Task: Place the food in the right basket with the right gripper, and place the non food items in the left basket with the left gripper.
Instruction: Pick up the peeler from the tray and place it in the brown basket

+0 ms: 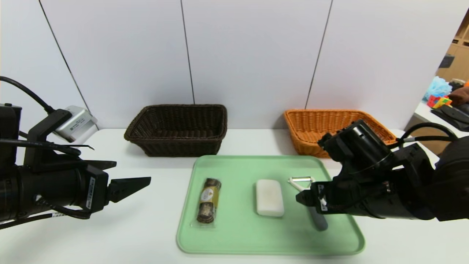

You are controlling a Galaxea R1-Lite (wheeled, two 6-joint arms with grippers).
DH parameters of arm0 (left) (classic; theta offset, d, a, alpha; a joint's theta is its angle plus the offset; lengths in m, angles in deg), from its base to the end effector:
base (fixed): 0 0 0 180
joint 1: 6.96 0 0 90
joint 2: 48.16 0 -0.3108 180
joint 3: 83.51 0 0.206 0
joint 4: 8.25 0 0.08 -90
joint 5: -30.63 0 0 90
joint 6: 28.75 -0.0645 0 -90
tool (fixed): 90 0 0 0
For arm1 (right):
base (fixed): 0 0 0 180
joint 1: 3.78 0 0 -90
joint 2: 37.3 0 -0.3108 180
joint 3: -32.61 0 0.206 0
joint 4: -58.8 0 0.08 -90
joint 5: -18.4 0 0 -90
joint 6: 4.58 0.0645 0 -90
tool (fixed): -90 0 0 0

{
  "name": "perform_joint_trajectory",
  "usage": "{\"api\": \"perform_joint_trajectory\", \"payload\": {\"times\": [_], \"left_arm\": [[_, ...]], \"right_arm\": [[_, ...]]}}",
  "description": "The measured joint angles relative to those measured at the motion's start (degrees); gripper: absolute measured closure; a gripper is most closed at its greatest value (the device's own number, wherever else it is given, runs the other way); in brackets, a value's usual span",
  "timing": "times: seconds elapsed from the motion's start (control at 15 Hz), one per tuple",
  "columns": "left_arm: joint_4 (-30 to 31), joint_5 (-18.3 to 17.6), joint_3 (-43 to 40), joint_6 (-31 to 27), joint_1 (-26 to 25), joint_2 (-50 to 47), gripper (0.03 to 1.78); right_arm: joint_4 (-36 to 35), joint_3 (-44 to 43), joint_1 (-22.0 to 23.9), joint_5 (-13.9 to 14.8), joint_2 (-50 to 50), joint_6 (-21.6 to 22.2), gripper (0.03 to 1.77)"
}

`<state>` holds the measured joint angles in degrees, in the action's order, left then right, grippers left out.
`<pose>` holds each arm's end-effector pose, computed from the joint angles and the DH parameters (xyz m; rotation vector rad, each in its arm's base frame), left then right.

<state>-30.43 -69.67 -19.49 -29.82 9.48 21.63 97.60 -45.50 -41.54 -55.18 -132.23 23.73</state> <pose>0.2119 -0.0745 0.2037 0.0443 0.4872 -0.4619 0.2515 0.1717 0.1330 0.0136 0.9180 0.1186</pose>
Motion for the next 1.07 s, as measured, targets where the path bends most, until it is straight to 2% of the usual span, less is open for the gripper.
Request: {"api": "perform_joint_trajectory", "payload": {"times": [0.27,1.07], "left_arm": [[0.1,0.0,-0.2,0.1,0.0,-0.1,0.12],[0.3,0.0,-0.7,0.2,0.0,-0.1,0.12]], "right_arm": [[-0.1,-0.1,1.4,0.1,-3.4,0.9,0.1],[-0.6,-1.6,1.7,0.4,-6.9,0.4,0.1]]}}
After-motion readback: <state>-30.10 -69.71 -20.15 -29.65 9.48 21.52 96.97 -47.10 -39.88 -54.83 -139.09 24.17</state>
